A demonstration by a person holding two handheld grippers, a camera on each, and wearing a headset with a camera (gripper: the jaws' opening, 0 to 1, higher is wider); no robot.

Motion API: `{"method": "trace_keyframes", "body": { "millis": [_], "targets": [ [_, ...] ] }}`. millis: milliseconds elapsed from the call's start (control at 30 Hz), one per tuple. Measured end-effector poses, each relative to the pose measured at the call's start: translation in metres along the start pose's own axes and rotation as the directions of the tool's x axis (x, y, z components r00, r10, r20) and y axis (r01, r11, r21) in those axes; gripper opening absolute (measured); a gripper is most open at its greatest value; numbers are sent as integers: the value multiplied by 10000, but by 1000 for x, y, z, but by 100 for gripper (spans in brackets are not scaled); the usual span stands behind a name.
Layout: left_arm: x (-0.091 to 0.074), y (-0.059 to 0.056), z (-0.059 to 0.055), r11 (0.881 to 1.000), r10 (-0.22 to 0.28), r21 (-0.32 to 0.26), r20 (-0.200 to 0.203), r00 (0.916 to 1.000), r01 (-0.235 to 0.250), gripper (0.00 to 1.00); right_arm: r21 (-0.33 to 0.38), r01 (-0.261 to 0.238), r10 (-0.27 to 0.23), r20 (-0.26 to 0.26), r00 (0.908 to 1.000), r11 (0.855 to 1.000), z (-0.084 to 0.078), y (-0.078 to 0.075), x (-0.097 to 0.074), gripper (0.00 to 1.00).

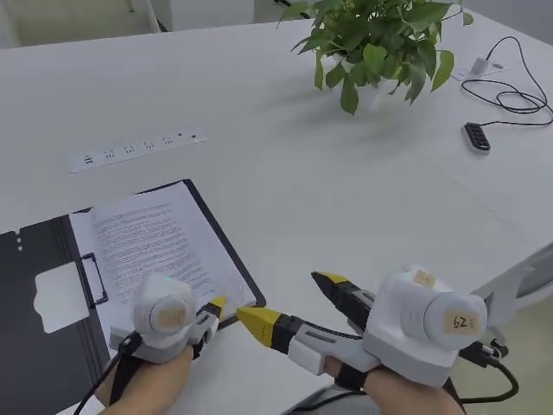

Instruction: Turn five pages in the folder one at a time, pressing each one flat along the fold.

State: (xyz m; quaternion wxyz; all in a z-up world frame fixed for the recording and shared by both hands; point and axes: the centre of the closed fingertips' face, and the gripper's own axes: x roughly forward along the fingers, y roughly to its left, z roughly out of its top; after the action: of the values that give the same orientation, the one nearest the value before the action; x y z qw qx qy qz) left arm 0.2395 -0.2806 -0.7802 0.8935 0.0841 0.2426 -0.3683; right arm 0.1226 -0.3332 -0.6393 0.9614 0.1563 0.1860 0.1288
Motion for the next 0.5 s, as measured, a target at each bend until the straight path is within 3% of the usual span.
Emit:
{"method": "trace_keyframes", "body": {
  "millis": [200, 500],
  "targets": [
    [-1, 4, 0, 10000, 59, -80, 198, 9998, -58, 32, -165, -135, 131, -211, 9997, 9998, -1, 1, 7, 76],
    [-1, 7, 2, 9998, 148, -98, 350, 9993, -144, 23, -479, -419, 391, -586, 9975, 9980, 4, 1, 28, 74]
  ]
}}
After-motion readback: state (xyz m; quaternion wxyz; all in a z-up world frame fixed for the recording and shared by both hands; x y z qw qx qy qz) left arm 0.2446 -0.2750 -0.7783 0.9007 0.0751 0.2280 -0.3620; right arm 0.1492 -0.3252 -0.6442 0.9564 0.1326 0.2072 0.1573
